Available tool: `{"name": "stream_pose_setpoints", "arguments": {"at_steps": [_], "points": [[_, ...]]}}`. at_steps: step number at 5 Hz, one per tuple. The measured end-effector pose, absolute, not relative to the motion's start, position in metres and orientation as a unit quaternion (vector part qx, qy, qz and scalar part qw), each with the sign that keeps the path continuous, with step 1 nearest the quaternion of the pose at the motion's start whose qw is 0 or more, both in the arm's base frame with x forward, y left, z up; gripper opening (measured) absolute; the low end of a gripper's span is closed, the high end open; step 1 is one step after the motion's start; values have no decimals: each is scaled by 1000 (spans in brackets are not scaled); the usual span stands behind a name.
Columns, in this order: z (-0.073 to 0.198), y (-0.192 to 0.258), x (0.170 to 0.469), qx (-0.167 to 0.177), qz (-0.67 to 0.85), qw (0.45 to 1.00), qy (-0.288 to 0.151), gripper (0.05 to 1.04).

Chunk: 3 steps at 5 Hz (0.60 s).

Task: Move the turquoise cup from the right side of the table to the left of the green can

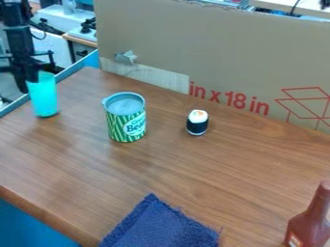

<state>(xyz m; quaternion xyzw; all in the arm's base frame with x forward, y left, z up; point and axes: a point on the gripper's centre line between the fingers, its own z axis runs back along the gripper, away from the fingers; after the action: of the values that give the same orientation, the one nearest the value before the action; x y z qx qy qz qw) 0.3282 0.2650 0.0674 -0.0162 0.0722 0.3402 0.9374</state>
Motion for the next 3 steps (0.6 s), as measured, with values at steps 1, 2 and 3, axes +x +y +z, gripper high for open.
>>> {"name": "stream_pose_setpoints", "arguments": {"at_steps": [1,2,3], "points": [[65,260,323,-14,341,938,69,117],[63,256,318,-15,344,935,79,215],[79,253,315,-10,359,931,67,464]]}}
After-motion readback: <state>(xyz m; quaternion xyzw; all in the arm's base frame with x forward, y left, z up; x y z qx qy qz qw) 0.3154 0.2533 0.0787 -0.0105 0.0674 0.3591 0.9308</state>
